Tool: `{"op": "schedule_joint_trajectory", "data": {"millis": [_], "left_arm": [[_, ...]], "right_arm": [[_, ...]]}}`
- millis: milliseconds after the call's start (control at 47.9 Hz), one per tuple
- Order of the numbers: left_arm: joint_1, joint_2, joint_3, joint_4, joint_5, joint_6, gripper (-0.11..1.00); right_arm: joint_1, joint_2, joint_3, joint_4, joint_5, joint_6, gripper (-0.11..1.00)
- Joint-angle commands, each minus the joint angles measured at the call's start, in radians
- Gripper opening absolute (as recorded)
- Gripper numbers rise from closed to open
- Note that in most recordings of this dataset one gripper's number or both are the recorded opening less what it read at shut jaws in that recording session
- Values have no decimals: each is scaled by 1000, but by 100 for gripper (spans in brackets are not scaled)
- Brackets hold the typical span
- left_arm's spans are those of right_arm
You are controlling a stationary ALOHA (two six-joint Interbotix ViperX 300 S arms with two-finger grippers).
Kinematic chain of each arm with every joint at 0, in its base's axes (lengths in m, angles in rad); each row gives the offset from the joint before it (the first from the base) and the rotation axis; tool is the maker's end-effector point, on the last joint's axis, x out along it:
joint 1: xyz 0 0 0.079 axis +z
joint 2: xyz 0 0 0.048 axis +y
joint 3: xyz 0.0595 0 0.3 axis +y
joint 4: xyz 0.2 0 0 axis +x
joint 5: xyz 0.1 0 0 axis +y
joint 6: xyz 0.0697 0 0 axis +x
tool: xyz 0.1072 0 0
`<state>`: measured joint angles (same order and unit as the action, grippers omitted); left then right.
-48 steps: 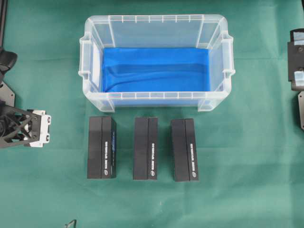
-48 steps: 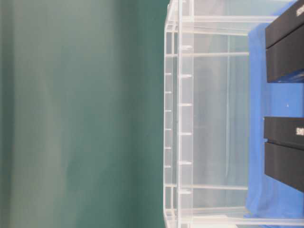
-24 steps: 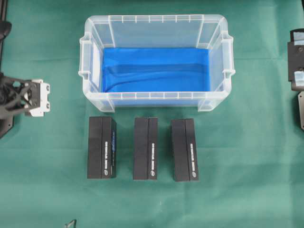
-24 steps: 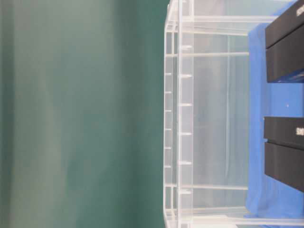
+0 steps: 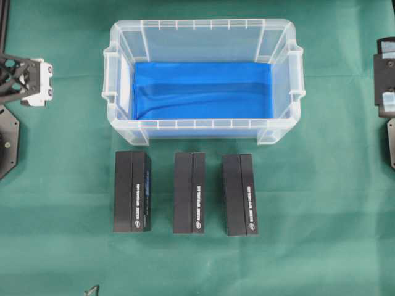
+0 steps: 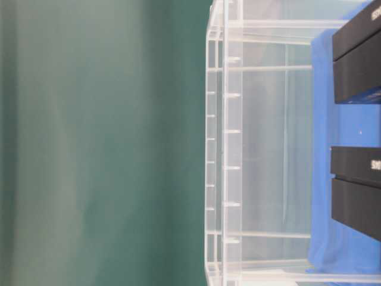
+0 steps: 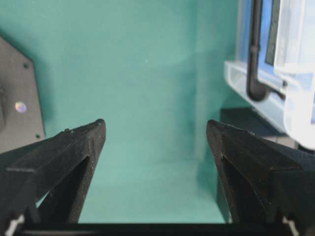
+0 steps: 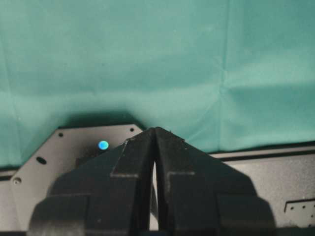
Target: Take the box out of the case with the left arm.
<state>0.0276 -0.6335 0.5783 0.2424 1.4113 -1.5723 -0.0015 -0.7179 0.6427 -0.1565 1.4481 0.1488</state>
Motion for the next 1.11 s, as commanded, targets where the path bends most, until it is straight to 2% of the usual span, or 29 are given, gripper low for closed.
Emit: {"op": "schedule_joint_trajectory", "data": {"millis": [0, 250, 689, 1085], "left_arm": [[37, 2, -15, 5, -6, 26, 79], [121, 2, -18, 5, -25, 107, 79], [149, -5, -12, 5, -25, 121, 79], [181, -5, -14, 5, -25, 166, 79]], "right_arm": [[-2, -2, -9, 2, -2, 0, 2], [-2, -2, -9, 2, 0, 0, 2], [-2, -2, -9, 2, -2, 0, 2], [-2, -2, -9, 2, 0, 0, 2]]}}
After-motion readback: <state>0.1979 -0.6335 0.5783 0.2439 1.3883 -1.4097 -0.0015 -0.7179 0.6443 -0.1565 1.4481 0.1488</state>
